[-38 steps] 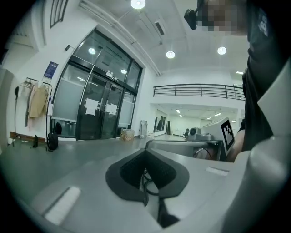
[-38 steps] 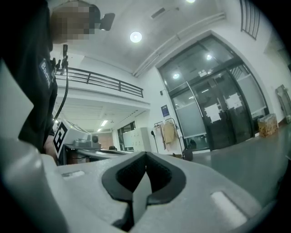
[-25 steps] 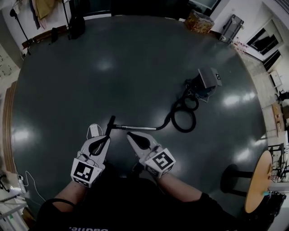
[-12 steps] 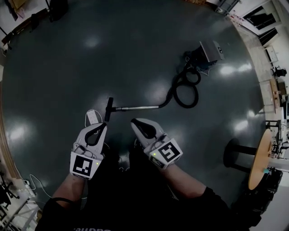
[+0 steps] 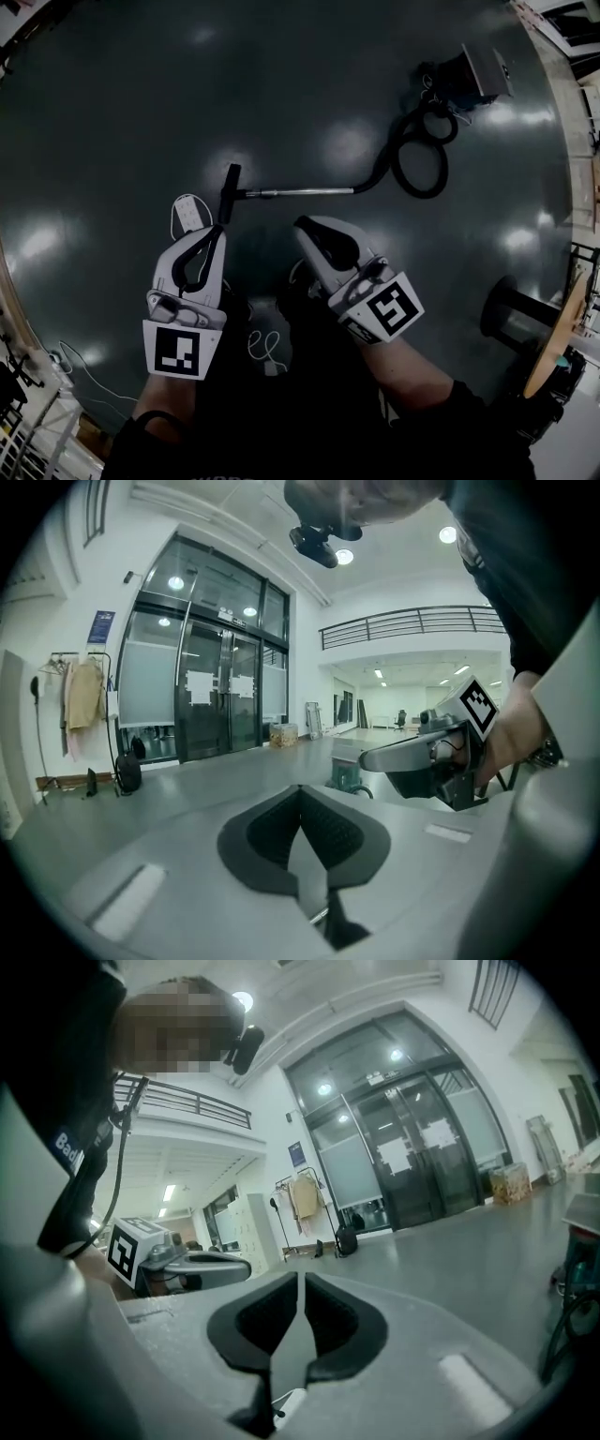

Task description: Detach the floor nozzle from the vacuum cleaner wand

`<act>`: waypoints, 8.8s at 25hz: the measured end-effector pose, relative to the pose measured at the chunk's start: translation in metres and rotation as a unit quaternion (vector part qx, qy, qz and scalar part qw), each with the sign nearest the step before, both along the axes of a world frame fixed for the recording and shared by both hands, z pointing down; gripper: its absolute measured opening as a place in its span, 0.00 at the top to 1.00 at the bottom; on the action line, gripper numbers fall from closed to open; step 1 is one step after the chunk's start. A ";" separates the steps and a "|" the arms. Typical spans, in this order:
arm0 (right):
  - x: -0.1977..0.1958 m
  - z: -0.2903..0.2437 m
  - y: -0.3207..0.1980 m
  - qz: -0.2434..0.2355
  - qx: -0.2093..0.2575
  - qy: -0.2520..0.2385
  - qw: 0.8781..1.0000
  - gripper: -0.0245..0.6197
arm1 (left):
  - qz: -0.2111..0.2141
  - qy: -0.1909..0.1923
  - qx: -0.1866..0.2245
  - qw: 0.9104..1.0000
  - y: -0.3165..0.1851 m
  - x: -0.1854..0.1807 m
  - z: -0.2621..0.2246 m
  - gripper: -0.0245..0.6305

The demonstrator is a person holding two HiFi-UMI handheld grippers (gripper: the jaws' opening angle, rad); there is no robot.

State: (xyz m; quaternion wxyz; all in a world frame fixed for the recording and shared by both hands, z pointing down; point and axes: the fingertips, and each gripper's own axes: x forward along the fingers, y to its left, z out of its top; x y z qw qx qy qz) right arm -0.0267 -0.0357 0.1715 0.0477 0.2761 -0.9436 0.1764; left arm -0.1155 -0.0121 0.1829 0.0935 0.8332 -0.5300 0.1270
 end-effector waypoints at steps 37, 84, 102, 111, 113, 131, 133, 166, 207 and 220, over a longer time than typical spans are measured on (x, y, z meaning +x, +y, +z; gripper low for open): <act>-0.016 0.486 -0.087 -0.178 -0.022 0.104 0.978 0.80 | 0.283 -0.231 -0.090 0.926 -0.071 0.017 0.531 0.85; -0.026 0.745 0.002 -0.435 0.082 0.512 0.736 0.65 | 0.462 -0.098 -0.573 0.669 0.024 0.010 0.678 0.70; -0.051 0.706 0.006 -0.446 -0.001 0.424 0.788 0.69 | 0.435 -0.313 -0.437 0.722 0.007 -0.026 0.677 0.77; -0.052 0.703 0.004 -0.443 0.023 0.440 0.781 0.69 | 0.429 -0.174 -0.544 0.700 0.024 -0.012 0.652 0.77; -0.045 0.702 0.003 -0.453 -0.008 0.431 0.780 0.69 | 0.408 -0.329 -0.416 0.743 0.004 -0.017 0.662 0.77; -0.040 0.721 0.016 -0.462 0.005 0.450 0.764 0.69 | 0.418 -0.268 -0.441 0.748 0.025 -0.022 0.681 0.77; -0.029 0.727 0.014 -0.465 -0.012 0.452 0.761 0.69 | 0.429 -0.426 -0.314 0.732 0.009 -0.038 0.693 0.77; 0.004 0.807 0.046 -0.518 0.036 0.472 0.712 0.54 | 0.427 -0.522 -0.232 0.701 -0.008 -0.034 0.802 0.63; 0.041 0.285 0.050 -0.074 -0.189 0.193 0.960 0.50 | 0.029 -0.003 -0.304 0.952 0.055 0.014 0.240 0.43; 0.015 -0.015 0.109 -0.089 -0.086 0.103 0.987 0.64 | 0.004 0.055 -0.154 0.987 0.115 0.011 -0.063 0.73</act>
